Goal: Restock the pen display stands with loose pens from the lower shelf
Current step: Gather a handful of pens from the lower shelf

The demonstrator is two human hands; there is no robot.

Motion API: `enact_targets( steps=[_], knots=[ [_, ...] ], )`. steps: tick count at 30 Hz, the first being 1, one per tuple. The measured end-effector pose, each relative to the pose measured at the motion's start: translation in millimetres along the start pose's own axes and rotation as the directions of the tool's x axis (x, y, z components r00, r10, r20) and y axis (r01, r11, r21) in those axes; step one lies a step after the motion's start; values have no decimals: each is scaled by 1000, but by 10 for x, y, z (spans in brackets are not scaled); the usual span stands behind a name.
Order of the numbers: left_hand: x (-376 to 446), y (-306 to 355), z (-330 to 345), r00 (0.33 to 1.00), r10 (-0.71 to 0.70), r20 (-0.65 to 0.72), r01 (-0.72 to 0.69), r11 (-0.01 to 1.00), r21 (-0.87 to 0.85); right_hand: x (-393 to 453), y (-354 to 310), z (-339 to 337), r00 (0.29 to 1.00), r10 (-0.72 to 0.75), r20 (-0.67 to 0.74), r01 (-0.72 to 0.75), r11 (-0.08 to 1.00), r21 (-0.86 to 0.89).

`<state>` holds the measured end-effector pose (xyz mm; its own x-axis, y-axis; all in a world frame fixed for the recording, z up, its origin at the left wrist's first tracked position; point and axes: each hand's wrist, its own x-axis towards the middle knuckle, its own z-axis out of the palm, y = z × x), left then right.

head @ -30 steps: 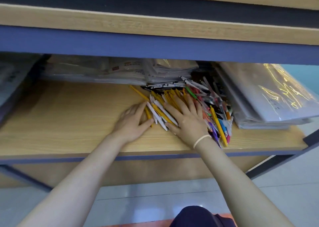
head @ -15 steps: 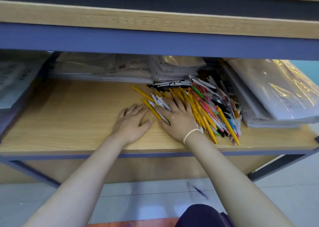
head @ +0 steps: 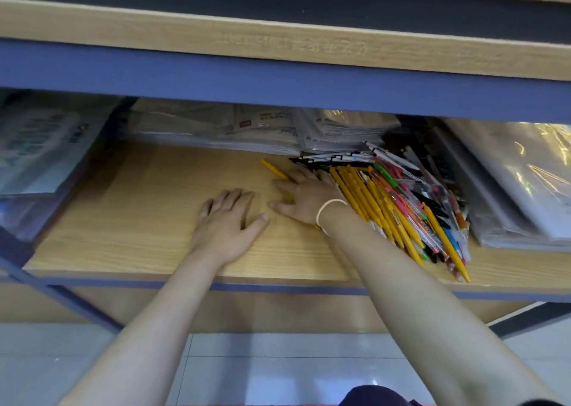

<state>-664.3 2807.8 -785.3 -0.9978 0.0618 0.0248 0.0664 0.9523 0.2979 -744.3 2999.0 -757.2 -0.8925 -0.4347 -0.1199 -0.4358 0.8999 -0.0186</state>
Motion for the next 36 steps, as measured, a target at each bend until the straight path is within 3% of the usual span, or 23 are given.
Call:
enact_targets(
  steps=[4, 7, 13, 21, 25, 27, 31, 34, 36],
  knots=[
    [21, -36, 5, 1000, 9, 15, -9, 1000, 10, -51, 174, 41, 987, 126, -104, -127, 992, -12],
    [25, -40, 25, 999, 12, 31, -13, 999, 29, -107, 253, 33, 982, 164, -94, -167, 986, -27],
    [14, -14, 14, 998, 33, 52, -35, 998, 45, -281, 249, -65, 985, 114, -128, -98, 988, 123],
    [5, 26, 33, 995, 75, 60, -78, 996, 45, -527, 428, 30, 979, 108, -174, -105, 994, 27],
    [-39, 201, 95, 990, 119, 78, -119, 993, -3, -654, 440, -37, 964, 69, -256, -29, 987, 155],
    [-79, 363, 128, 986, 160, 45, -158, 986, -58, -865, 474, -65, 936, 56, -347, 18, 978, 207],
    [-340, 1075, 110, 917, 344, -202, -385, 895, -223, -1567, 703, -80, 841, 129, -526, 72, 936, 345],
    [-653, 1774, 198, 833, 517, -196, -552, 787, -275, -2316, 960, 42, 706, 259, -659, 62, 904, 423],
    [-824, 2140, 393, 791, 598, -128, -604, 732, -316, -2851, 1147, 262, 651, 403, -643, -33, 862, 506]
  ],
)
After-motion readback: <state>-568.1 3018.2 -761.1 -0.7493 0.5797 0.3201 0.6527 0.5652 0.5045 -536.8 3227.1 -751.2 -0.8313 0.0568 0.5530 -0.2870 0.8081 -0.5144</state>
